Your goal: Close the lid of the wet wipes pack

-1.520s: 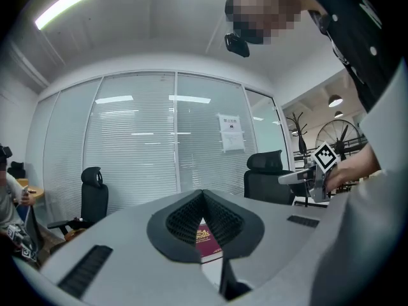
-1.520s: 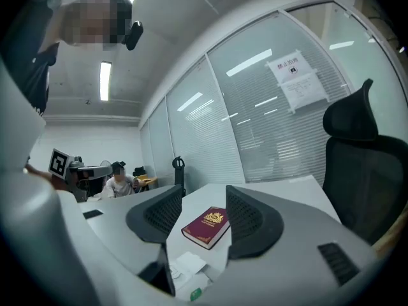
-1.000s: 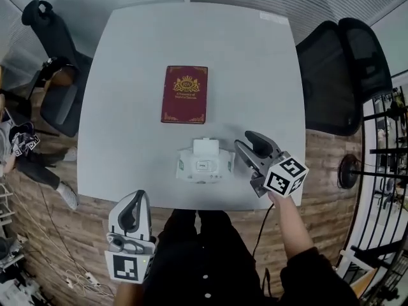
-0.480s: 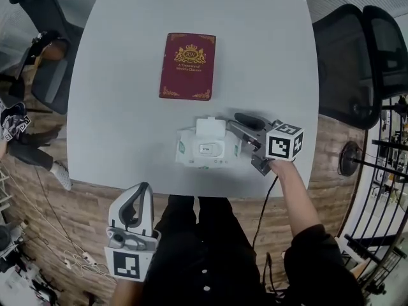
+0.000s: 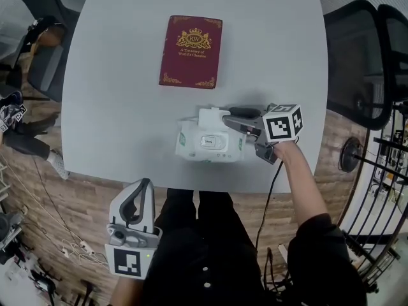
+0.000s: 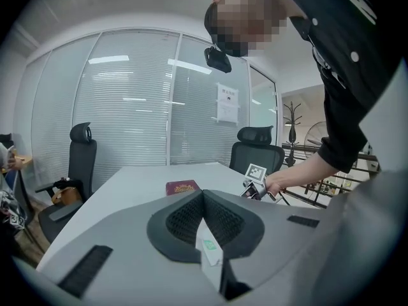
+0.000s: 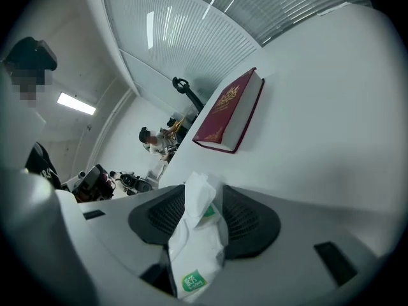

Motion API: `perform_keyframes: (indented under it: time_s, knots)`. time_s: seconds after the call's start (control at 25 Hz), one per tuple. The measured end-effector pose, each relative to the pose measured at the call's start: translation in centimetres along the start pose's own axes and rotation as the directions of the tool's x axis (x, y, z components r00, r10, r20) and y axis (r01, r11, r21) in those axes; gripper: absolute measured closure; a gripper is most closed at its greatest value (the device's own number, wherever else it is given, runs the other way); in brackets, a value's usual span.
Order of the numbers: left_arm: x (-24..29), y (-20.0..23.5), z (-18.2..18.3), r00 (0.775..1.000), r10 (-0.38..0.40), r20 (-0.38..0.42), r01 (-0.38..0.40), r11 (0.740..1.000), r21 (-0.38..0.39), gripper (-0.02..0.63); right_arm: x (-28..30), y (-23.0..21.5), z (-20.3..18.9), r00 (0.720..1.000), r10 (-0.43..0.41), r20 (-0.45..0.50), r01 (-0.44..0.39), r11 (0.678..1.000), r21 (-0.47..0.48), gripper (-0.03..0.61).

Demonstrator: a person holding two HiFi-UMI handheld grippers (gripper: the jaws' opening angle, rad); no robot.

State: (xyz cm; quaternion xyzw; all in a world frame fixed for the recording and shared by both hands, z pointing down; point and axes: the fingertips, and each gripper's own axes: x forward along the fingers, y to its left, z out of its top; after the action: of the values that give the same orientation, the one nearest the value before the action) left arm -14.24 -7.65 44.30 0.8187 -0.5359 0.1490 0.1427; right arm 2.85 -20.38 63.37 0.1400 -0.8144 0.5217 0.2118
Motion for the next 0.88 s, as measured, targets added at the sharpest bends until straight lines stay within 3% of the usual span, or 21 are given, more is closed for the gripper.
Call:
perform_keyframes:
  time_s: [0.4,0.48,0.64,0.76,0.88]
  knots:
    - [-0.1,-0.1,-0.4,1.000,0.024,-0.013,-0.024,1.000,-0.007,0.598,-0.5,1.5,0.7,0.996,0.089,-0.022,-0.090,0.994,-0.054,0.474]
    - [-0.1,-0.3,-0.3,1.000,0.021,-0.013,-0.021,1.000,-0.005,0.598,-0.9,1.9,0.8,0.994,0.105,-0.022,-0.107,0.992,-0.064,0.524]
    - [-0.1,-0.7,0.3,1.000,0.012,-0.002,-0.012,1.000,0.004,0.598,-1.3,3.0,0.3,0.992,0.118,-0.045,-0.122,0.986,-0.115,0.532]
    - [-0.1,-0.8,0.5,1.000,0.007,0.000,-0.007,1.000,0.010,0.598,-1.5,3.8,0.0,0.994,0.099,-0.040,-0.106,0.971,-0.214,0.532]
    - [0.0,-0.9,0.5,1.000,0.002,-0.002,-0.002,1.000,0.001,0.598,-1.6,5.0,-0.5,0.998,0.048,-0.032,-0.057,0.909,-0.412,0.532]
